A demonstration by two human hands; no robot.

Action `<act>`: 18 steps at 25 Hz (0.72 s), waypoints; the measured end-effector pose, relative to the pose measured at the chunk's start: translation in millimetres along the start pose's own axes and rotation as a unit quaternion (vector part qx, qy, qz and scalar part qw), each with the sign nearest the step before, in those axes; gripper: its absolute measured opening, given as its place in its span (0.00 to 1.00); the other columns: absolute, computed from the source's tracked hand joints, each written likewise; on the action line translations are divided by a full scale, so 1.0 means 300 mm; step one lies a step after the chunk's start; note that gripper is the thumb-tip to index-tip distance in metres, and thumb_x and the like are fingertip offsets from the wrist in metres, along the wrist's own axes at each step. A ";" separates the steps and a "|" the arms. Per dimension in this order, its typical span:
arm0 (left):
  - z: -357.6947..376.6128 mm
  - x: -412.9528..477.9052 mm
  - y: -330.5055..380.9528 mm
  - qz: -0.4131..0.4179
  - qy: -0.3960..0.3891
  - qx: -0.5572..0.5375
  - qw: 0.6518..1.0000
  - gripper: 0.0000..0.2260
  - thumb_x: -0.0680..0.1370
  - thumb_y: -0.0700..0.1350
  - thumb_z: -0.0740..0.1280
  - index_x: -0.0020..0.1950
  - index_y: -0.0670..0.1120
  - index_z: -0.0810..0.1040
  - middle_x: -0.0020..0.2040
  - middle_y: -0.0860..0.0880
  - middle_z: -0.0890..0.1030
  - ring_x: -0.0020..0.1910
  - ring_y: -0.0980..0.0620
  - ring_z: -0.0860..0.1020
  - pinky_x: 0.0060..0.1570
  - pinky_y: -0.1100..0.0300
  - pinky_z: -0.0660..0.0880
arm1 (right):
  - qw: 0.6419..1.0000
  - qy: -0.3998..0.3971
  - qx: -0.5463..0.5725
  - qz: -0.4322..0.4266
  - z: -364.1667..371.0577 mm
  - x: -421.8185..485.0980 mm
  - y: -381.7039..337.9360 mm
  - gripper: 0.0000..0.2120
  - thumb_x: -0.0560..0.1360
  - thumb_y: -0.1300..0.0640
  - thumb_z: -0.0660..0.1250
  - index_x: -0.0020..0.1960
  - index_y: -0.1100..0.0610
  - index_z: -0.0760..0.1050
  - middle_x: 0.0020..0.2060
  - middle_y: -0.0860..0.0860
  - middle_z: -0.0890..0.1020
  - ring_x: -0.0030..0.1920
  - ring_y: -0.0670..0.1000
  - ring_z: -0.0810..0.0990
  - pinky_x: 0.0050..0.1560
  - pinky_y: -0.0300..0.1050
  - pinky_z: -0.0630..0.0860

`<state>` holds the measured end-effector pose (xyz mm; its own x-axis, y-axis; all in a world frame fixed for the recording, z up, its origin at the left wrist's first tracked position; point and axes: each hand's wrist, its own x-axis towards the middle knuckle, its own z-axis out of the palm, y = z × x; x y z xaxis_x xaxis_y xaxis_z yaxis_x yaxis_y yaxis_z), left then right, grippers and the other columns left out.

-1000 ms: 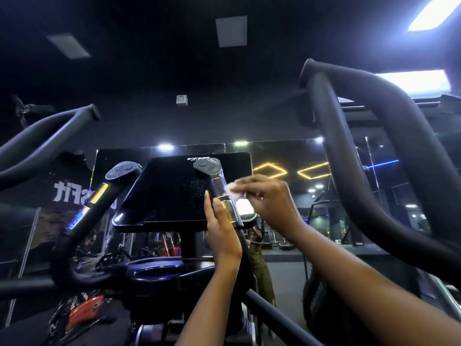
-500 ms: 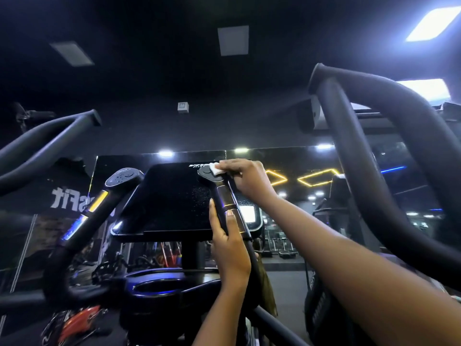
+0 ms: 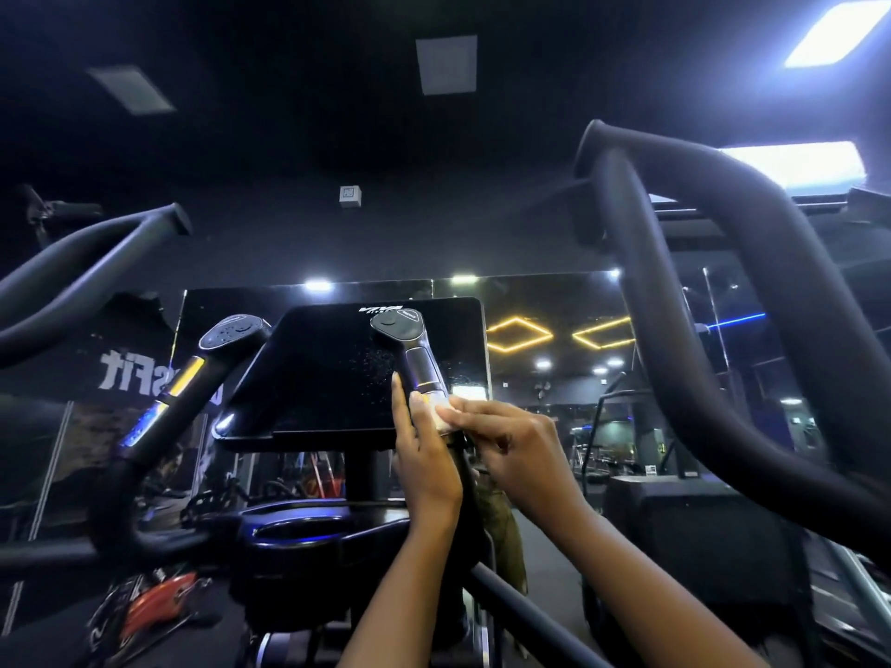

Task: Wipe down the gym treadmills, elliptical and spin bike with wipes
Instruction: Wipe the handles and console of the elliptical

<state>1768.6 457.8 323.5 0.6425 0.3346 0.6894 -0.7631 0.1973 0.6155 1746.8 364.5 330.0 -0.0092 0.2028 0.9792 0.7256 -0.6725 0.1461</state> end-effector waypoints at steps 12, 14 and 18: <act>-0.003 -0.035 0.055 -0.018 0.002 0.030 0.999 0.20 0.83 0.50 0.53 0.75 0.57 0.59 0.67 0.46 0.74 0.55 0.52 0.72 0.52 0.60 0.64 | 0.982 0.031 0.087 0.162 0.018 -0.022 -0.049 0.16 0.71 0.71 0.66 0.55 0.59 0.80 0.48 0.50 0.84 0.46 0.33 0.78 0.46 0.25 0.73; 0.000 -0.036 0.063 -0.020 0.005 0.032 0.999 0.19 0.83 0.49 0.52 0.75 0.56 0.60 0.68 0.47 0.73 0.53 0.55 0.70 0.51 0.62 0.63 | 0.979 0.026 0.099 0.177 -0.003 -0.067 -0.054 0.16 0.70 0.72 0.66 0.55 0.59 0.80 0.46 0.46 0.83 0.45 0.38 0.80 0.44 0.25 0.73; -0.003 -0.042 0.063 -0.023 0.005 0.069 0.997 0.20 0.83 0.51 0.50 0.76 0.57 0.58 0.70 0.47 0.71 0.60 0.48 0.71 0.54 0.59 0.62 | 0.980 -0.005 0.097 0.175 -0.054 -0.086 -0.069 0.17 0.70 0.71 0.66 0.54 0.56 0.81 0.47 0.46 0.83 0.46 0.34 0.79 0.48 0.26 0.73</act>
<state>1746.2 458.1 326.0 0.6750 0.3366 0.6565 -0.7160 0.0842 0.6930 1721.0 361.7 304.0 0.2701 -0.0080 0.9628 0.8002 -0.5542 -0.2291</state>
